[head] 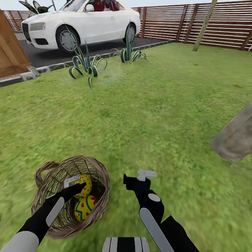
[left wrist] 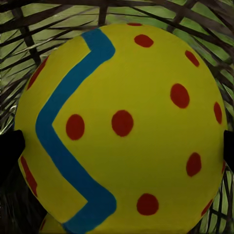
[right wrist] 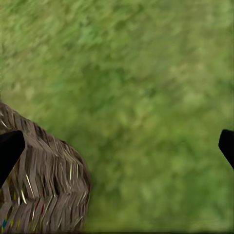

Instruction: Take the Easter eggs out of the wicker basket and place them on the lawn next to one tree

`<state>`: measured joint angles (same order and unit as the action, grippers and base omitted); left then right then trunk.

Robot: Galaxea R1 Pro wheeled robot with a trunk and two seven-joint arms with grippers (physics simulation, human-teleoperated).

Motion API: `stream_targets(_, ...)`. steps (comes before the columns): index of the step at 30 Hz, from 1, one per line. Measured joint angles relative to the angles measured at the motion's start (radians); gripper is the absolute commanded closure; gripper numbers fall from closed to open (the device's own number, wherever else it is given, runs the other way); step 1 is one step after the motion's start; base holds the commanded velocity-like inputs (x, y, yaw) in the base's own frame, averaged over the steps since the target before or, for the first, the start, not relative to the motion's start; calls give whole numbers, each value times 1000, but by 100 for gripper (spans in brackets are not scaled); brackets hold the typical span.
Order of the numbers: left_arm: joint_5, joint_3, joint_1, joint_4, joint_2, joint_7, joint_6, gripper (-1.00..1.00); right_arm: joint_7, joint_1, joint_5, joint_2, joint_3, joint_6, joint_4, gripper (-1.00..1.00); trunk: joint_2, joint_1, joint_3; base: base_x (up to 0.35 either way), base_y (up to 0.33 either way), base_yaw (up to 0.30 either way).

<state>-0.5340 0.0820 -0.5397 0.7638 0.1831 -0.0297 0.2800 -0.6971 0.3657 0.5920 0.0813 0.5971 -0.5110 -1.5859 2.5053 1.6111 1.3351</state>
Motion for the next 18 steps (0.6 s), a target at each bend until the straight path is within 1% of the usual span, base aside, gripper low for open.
stream_targets(12, 0, 0, 0, 0, 0, 0, -1, 100, 0, 0, 0, 0, 0, 0, 0, -100, 0, 0, 0, -41, 0, 0)
stream_targets(18, -1, -1, 0, 1, 0, 0, -1, 100, 0, 0, 0, 0, 0, 0, 0, -100, 0, 0, 0, -74, 0, 0)
